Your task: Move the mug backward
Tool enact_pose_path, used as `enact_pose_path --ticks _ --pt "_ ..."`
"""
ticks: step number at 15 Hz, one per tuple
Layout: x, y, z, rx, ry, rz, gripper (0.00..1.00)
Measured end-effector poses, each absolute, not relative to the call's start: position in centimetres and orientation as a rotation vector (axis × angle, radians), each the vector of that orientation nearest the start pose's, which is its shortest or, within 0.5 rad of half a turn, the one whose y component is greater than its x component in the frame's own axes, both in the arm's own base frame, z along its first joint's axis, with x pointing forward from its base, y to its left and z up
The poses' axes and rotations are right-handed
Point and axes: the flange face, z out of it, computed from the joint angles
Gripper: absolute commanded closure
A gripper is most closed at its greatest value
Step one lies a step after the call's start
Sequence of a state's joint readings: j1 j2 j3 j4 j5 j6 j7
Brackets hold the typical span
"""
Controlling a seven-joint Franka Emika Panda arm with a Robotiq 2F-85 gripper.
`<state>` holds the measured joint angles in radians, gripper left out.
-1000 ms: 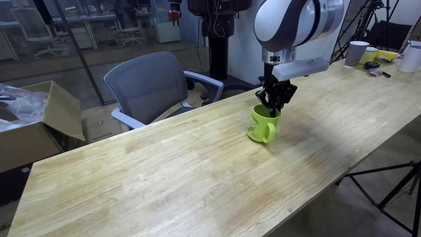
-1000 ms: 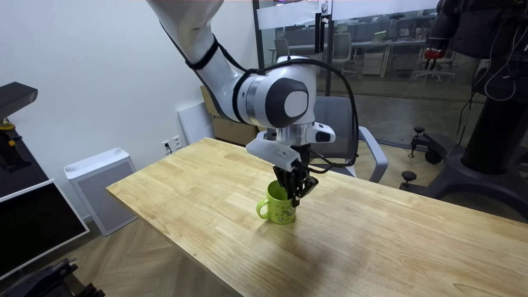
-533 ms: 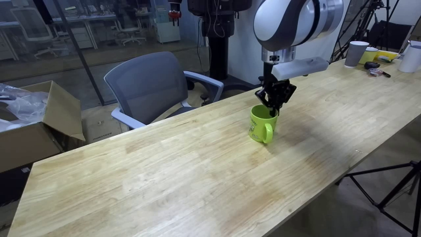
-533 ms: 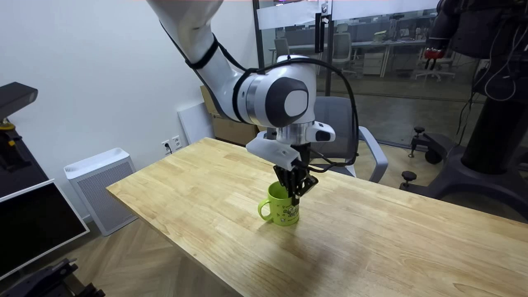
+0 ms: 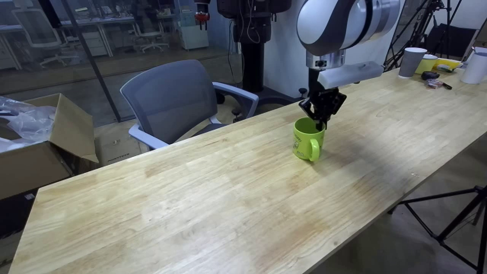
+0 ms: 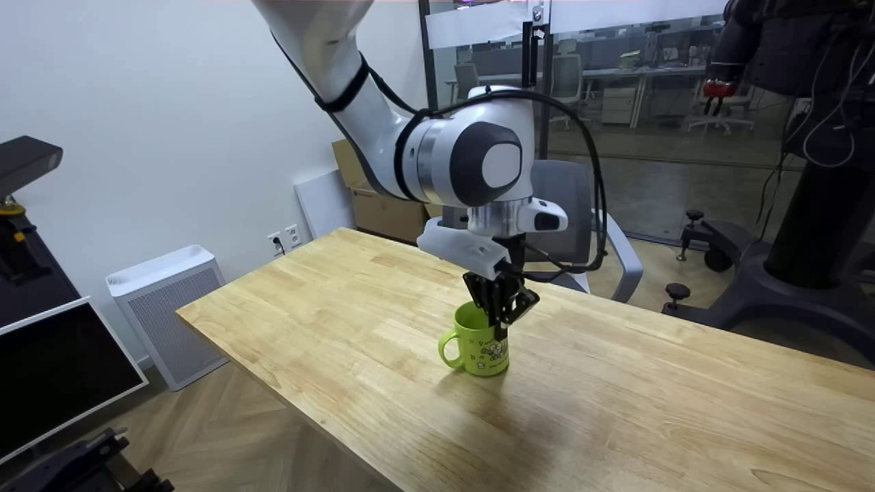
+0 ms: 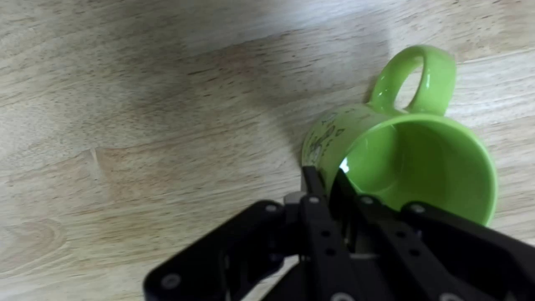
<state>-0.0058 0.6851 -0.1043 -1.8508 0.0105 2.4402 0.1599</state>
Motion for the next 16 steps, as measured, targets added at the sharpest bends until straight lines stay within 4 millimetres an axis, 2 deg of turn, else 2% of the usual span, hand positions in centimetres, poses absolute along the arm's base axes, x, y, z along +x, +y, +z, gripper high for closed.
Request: enact_pose_path --ticks 4,12,16 --pt "63.2 -7.3 15.2 -3.189 0.414 0.117 0.97" --pt "65.1 -6.8 17.2 -3.191 0.402 0.076 0.97" --pt "65.4 -6.8 17.7 -3.191 0.400 0.067 0.97"
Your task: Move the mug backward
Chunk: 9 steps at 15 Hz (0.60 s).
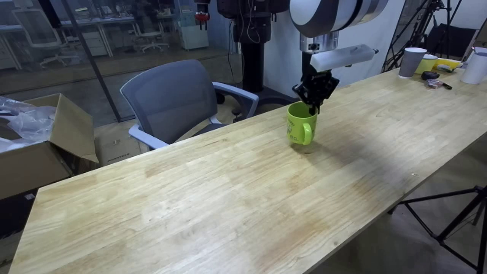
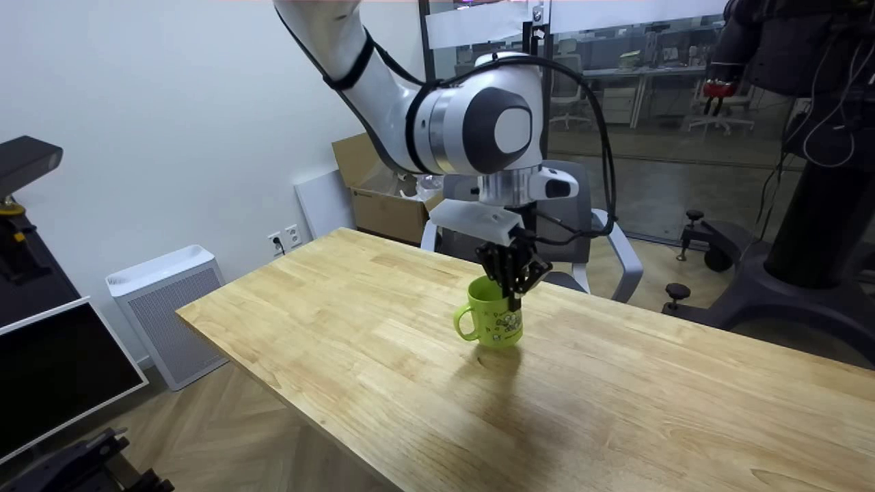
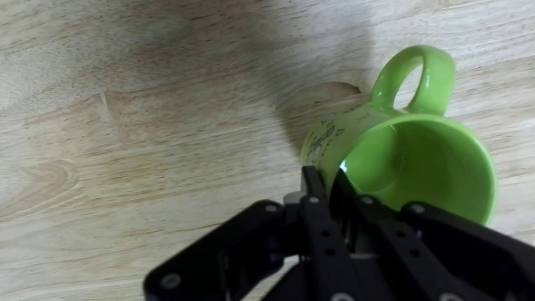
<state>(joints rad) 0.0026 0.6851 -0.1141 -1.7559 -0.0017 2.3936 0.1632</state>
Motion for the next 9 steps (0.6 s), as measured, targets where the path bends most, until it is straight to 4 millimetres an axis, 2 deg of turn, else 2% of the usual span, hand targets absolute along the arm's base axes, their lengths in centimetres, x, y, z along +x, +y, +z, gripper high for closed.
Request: enact_pose_path --ticks 5,9 --pt "65.4 -7.4 17.7 -3.191 0.414 0.068 0.97" --pt "65.0 -9.1 18.0 -3.190 0.456 0.069 0.97"
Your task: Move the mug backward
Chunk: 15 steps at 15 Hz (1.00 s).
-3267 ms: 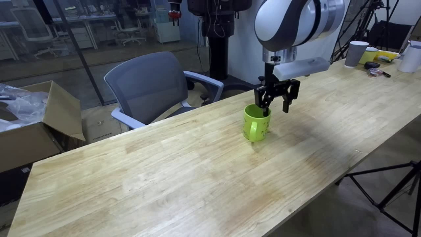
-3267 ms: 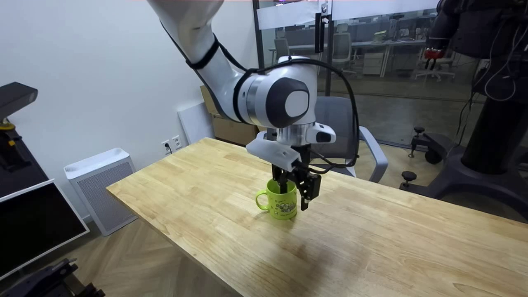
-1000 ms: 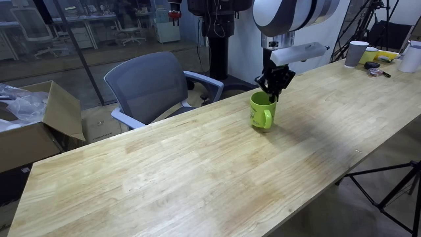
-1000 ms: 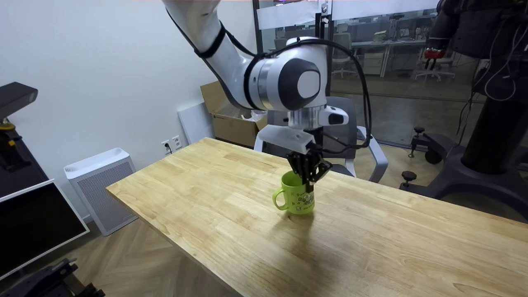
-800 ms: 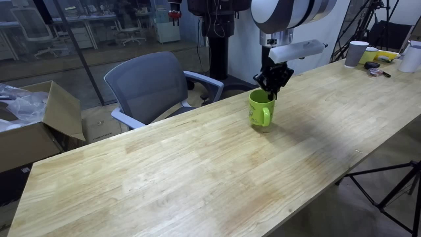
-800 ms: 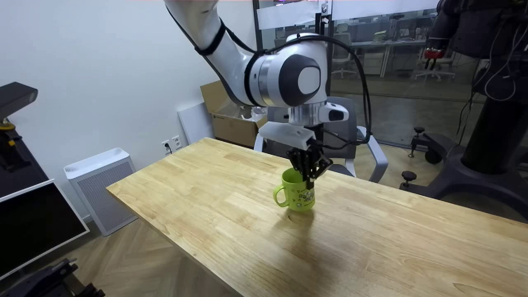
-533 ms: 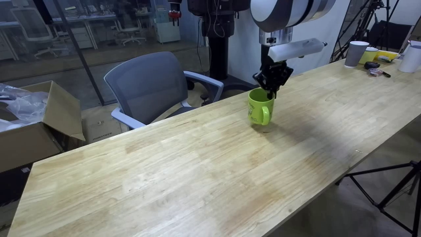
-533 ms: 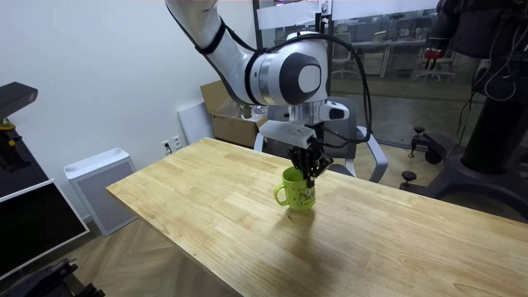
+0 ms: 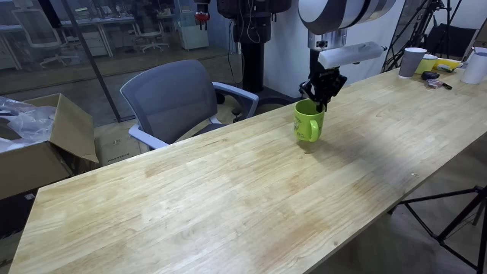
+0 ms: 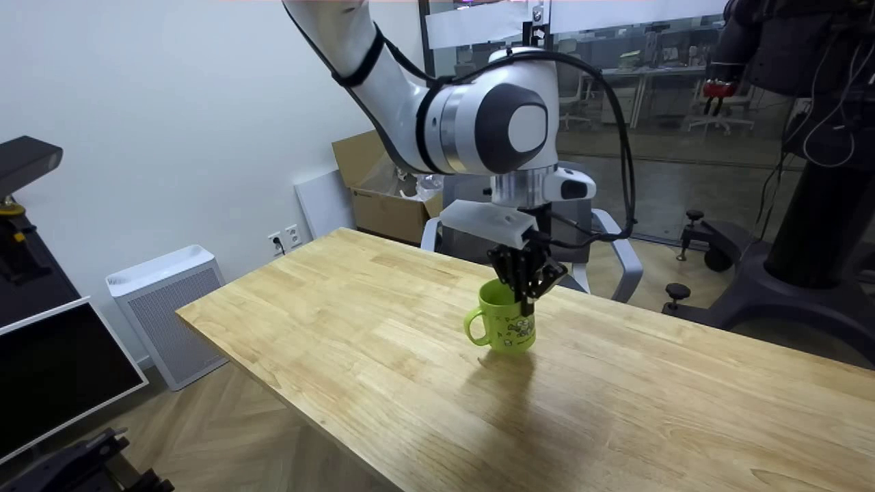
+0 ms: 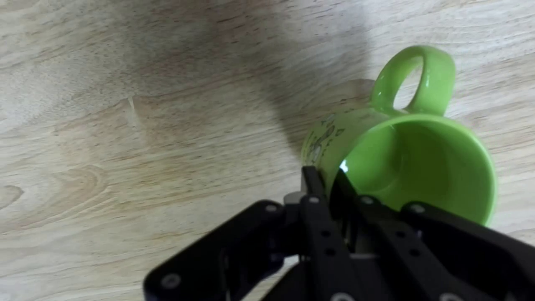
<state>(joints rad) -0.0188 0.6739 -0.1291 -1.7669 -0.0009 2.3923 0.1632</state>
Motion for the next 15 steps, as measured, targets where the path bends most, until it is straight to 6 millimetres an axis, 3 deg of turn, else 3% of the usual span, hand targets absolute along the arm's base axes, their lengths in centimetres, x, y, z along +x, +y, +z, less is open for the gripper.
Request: enact_pose_path --ticks 15 --pt "59.1 -16.4 19.3 -3.103 0.708 0.105 0.97"
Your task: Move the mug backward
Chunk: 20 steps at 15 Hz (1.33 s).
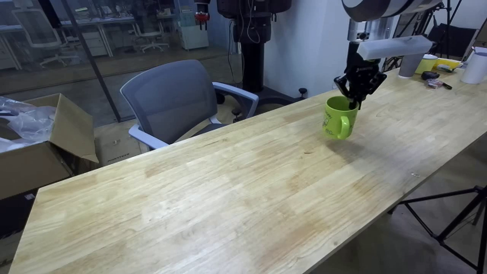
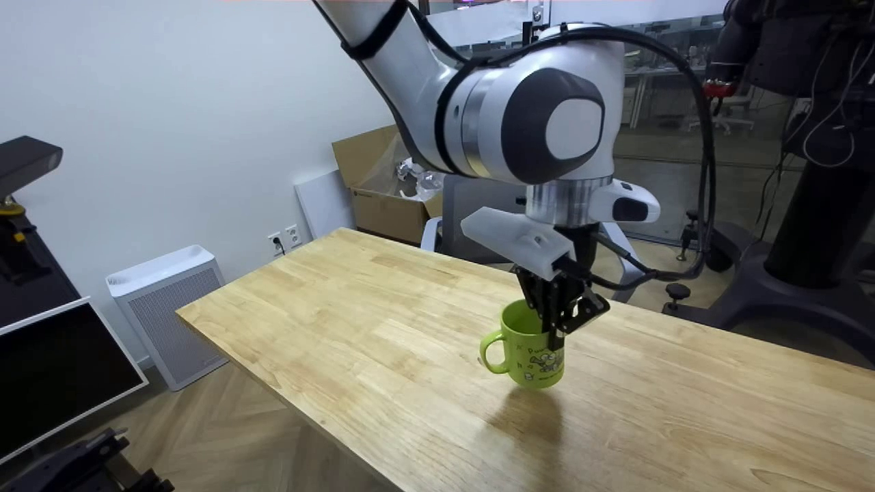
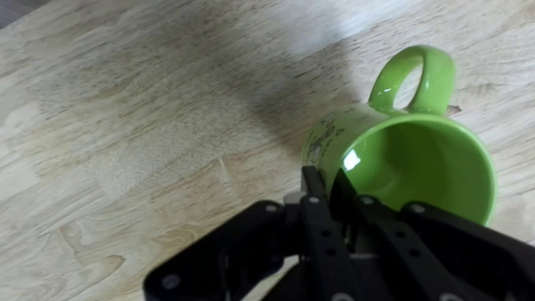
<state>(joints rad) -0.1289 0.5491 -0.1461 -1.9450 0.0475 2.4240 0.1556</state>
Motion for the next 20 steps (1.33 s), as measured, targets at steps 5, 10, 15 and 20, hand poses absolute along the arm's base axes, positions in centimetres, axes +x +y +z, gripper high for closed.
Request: enact_pose_path --ticks 5,10,15,20 --pt "57.1 -18.0 19.3 -3.047 0.766 0.105 0.97" --pt "55.7 -18.9 18.6 -3.023 0.787 0.121 0.97" --pt "54.8 -19.5 18.1 -3.008 0.808 0.143 0.97" --pt "54.4 -20.1 17.7 -2.992 0.820 0.152 0.97"
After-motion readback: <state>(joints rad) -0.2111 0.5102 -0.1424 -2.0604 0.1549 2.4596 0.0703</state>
